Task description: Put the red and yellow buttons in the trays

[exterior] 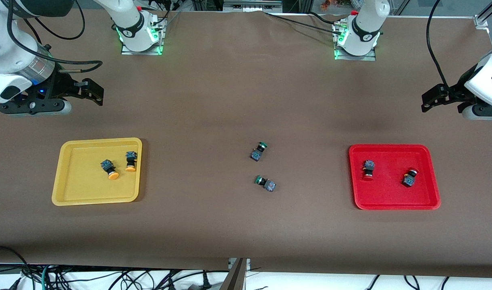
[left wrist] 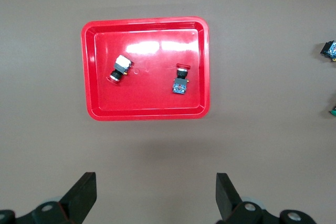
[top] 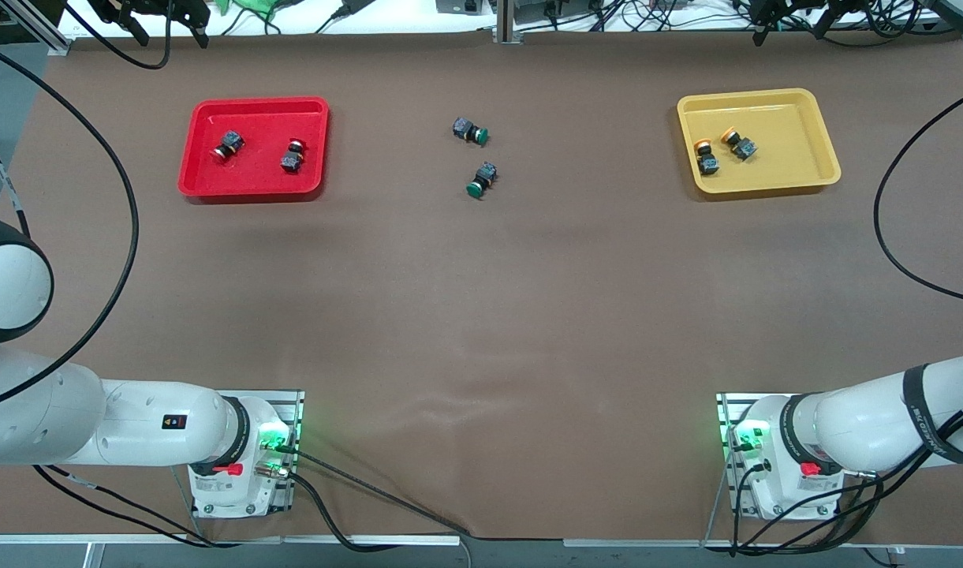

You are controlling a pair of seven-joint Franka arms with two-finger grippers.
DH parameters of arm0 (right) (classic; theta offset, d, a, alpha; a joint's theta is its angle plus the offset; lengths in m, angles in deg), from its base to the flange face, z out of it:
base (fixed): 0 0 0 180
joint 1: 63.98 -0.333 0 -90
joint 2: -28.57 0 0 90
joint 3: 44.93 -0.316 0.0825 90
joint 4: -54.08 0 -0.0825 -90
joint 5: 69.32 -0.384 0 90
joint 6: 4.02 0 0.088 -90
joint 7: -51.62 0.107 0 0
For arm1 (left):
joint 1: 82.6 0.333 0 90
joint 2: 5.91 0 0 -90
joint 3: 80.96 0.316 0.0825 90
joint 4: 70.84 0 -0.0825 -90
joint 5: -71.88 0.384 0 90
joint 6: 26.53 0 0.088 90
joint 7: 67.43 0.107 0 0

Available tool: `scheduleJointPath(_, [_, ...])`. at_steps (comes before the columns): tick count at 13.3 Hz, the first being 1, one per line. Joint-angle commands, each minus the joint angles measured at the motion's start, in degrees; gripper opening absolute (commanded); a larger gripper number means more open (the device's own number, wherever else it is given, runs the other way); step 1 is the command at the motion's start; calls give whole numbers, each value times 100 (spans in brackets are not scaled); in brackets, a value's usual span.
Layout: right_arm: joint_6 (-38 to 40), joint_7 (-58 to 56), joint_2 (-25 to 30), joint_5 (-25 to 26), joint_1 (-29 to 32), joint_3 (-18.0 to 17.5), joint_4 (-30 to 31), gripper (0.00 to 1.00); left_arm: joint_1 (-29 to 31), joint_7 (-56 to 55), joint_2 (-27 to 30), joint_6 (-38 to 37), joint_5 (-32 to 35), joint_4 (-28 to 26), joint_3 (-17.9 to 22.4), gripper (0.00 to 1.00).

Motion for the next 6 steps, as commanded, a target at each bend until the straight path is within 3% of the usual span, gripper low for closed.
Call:
scheduleJointPath(1, [101,12,-77,-90,24,-5,-180,100,-59,-53,-104,-101,-82,215,29,100])
scheduleJointPath(6, [101,21,-77,-90,24,-5,-180,100,-33,-44,-104,-136,-82,215,29,100])
